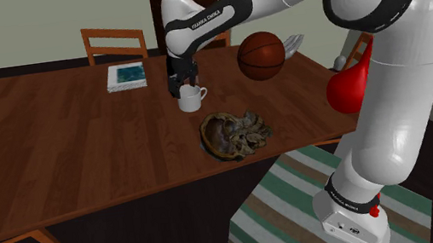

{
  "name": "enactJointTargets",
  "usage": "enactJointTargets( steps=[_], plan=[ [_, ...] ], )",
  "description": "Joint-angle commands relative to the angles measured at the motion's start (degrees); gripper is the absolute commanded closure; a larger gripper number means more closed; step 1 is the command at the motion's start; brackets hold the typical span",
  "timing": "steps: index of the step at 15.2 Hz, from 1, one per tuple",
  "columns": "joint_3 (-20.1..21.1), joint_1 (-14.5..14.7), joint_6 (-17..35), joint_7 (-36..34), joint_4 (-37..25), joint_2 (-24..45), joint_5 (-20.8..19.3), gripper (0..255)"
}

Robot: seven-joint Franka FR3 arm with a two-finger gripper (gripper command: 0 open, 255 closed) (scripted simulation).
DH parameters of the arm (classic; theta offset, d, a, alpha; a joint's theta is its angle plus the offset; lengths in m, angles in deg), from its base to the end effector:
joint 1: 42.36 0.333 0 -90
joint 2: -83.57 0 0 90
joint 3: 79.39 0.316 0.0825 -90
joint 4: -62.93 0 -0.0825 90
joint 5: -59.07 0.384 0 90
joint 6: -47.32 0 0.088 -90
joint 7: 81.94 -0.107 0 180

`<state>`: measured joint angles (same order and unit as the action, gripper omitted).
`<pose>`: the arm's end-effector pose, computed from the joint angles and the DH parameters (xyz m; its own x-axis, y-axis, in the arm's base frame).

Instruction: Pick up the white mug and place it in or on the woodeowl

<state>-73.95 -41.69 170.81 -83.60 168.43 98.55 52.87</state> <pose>0.6250 0.0590 0.3918 0.9897 0.1323 0.0543 0.1286 -0.9894 0.0672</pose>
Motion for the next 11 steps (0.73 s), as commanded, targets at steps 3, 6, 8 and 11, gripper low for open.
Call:
enactJointTargets(
  steps=[3,6,8,11],
  plan=[
    [0.0,0.3,1.1,-0.4,-3.7,4.5,-0.2,0],
    [-0.1,0.3,3.0,-0.5,-3.0,5.7,-0.5,0],
    [-0.2,0.3,4.2,-0.6,-2.6,6.5,-0.6,0],
    [-0.2,0.3,5.1,-0.7,-2.3,7.1,-0.7,0]
  ],
)
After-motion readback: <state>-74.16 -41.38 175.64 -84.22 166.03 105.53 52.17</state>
